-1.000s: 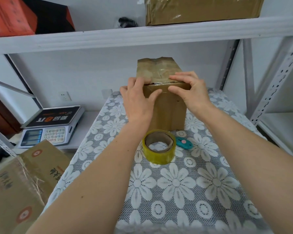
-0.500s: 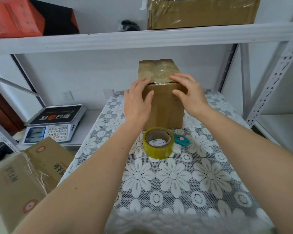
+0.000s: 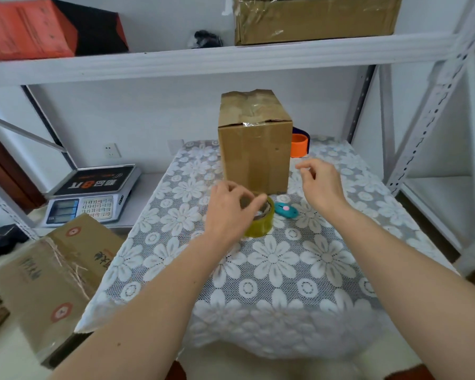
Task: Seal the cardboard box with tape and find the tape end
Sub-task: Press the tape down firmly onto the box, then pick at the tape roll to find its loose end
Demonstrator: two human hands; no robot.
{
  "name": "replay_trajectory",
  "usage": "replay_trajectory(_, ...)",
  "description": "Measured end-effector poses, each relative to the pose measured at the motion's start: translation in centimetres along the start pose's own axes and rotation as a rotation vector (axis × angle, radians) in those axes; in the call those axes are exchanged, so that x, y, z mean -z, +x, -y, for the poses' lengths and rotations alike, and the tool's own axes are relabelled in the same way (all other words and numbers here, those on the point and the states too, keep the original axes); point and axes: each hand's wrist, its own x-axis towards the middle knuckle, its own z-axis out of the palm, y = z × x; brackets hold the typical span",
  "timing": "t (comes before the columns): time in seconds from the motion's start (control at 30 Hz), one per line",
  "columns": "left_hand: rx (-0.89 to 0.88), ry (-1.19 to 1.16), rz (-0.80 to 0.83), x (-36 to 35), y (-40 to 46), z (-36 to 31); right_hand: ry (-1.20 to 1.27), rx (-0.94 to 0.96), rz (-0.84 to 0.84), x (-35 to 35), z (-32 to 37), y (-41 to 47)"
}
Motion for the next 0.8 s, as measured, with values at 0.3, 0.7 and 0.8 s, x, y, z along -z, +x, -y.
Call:
replay_trajectory(0.3, 0.144, -0.291, 0.144, 0.2, -1.8, -0.7, 0.199, -0.184, 0.182, 0.2, -0.3, -3.4)
replay_trajectory(0.7, 0.087, -0.661, 0.282, -0.2, -4.9, -3.7, 1.251, -0.652, 0.411, 2.2, 3.3, -7.0)
replay_trajectory(0.8, 0.096, -0.719, 0.309, 0.0, -5.8, -4.5, 1.256, -0.560, 0.421, 3.4, 3.3, -8.3)
